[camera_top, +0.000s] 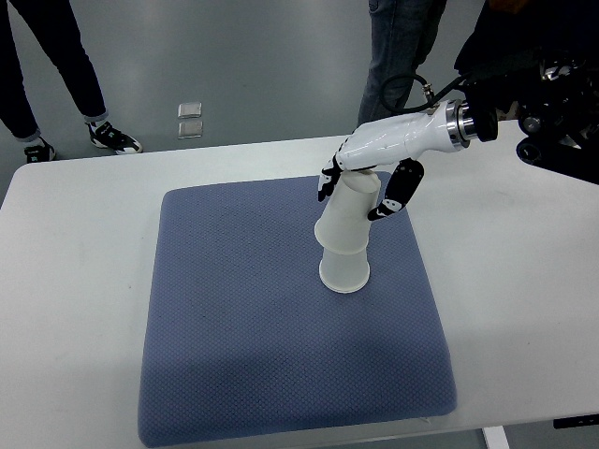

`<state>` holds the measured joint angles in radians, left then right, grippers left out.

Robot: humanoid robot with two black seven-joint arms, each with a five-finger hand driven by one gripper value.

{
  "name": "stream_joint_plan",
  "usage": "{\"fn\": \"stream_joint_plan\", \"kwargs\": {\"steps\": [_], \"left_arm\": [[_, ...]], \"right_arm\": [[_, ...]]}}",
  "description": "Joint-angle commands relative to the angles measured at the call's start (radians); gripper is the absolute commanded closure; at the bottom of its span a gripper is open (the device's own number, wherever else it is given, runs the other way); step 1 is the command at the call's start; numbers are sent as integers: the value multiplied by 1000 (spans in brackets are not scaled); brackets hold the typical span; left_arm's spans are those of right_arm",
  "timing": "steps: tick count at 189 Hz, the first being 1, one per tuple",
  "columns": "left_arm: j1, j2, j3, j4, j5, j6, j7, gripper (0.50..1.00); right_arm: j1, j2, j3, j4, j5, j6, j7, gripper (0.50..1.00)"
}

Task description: Stack paper cups

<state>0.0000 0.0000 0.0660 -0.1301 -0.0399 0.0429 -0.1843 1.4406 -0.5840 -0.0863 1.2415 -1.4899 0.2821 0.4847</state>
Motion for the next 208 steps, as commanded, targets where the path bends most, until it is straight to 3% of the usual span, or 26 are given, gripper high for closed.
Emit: {"fn": "stream_joint_plan", "kwargs": {"steps": [1,19,49,130,142,164,208], "left_arm": [[0,0,0,1,0,0,0,500],[0,0,0,0,0,0,0,500],[0,0,0,1,0,0,0,500],[0,0,0,1,0,0,0,500],[0,0,0,0,0,0,0,500],[0,0,0,0,0,0,-1,500],[0,0,0,1,0,0,-1,500]], "right_arm": [[3,-8,-1,6,0,8,0,720],[0,-11,-1,7,0,9,0,715],[-2,-17,-3,7,0,11,0,650],[-3,-23,0,-8,3,11,0,638],[-28,-23,2,-40,7,2,0,607],[-88,-8,57,-116,37,-38,2,607],[-198,27,206,-275,152,-46,0,607]]}}
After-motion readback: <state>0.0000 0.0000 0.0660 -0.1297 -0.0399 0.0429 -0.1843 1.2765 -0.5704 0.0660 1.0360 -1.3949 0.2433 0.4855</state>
